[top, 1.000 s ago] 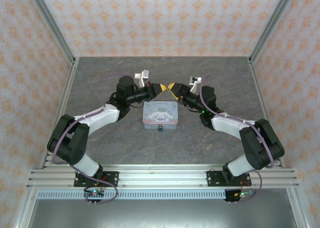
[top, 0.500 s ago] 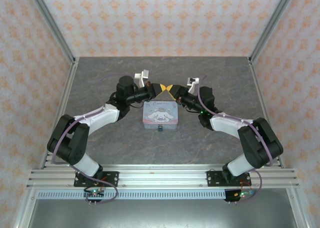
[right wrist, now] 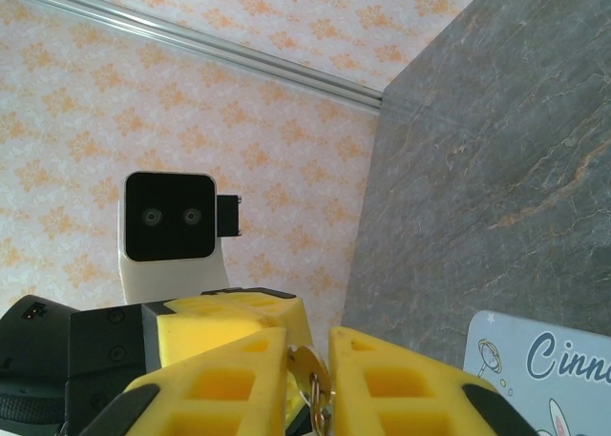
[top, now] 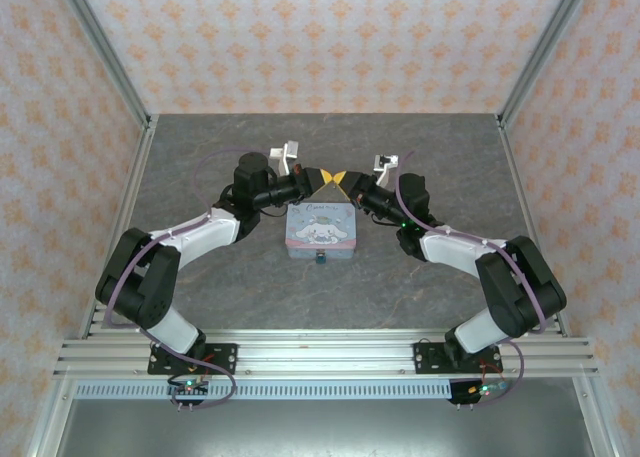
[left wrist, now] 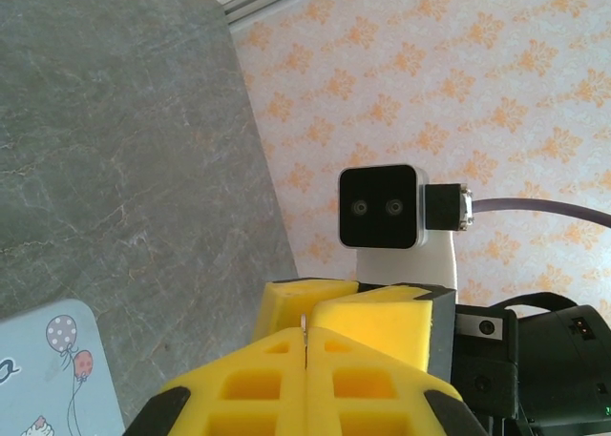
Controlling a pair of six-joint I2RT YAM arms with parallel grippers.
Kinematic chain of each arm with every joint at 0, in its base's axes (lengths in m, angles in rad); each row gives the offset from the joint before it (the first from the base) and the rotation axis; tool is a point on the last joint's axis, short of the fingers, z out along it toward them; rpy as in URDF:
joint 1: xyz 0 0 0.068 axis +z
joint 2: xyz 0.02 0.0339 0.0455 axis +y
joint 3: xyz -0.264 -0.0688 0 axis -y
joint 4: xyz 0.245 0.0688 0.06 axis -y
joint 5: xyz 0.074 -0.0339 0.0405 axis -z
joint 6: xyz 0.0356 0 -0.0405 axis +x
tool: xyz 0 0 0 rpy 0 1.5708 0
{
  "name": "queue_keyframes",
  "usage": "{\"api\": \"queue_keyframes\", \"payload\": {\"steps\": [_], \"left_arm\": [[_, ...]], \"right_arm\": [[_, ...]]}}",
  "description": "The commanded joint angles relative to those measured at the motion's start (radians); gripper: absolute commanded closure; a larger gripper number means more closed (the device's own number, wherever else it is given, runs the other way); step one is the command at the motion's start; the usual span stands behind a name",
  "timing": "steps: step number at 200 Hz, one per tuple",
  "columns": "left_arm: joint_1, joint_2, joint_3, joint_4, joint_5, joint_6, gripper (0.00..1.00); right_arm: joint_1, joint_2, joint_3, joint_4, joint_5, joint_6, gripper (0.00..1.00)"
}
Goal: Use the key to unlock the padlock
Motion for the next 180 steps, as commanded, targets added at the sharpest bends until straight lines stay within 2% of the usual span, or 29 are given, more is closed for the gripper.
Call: {"api": "queue_keyframes", "payload": {"steps": [1, 56, 102, 126, 154, 167, 180], "left_arm": [[-0.001, 0.005, 0.002, 0.027, 0.026, 0.012, 1.00], [-0.002, 0.012, 0.005, 0.020, 0.020, 0.014, 1.00], [-0.002, 0.014, 0.016, -0.002, 0.017, 0.020, 1.00], [0.001, 0.013, 0.032, -0.061, -0.021, 0.030, 1.00], [0.006, -0.018, 0.018, -0.073, -0.083, 0.019, 0.76], [0.012, -0.049, 0.002, -0.082, -0.109, 0.018, 0.58], [0.016, -0.088, -0.017, -0.103, -0.132, 0.024, 0.44]], "right_arm": [[0.008, -0.004, 0.027, 0.026, -0.018, -0.015, 0.87], [0.008, -0.009, 0.017, 0.022, -0.018, -0.017, 1.00], [0.008, -0.017, 0.008, 0.025, -0.020, -0.012, 1.00], [0.007, -0.034, -0.010, 0.031, -0.014, -0.001, 1.00], [0.008, -0.079, -0.041, -0.028, 0.033, -0.007, 1.00], [0.006, -0.106, -0.053, -0.074, 0.055, -0.020, 1.00], [0.006, -0.131, -0.065, -0.114, 0.076, -0.026, 1.00]]}}
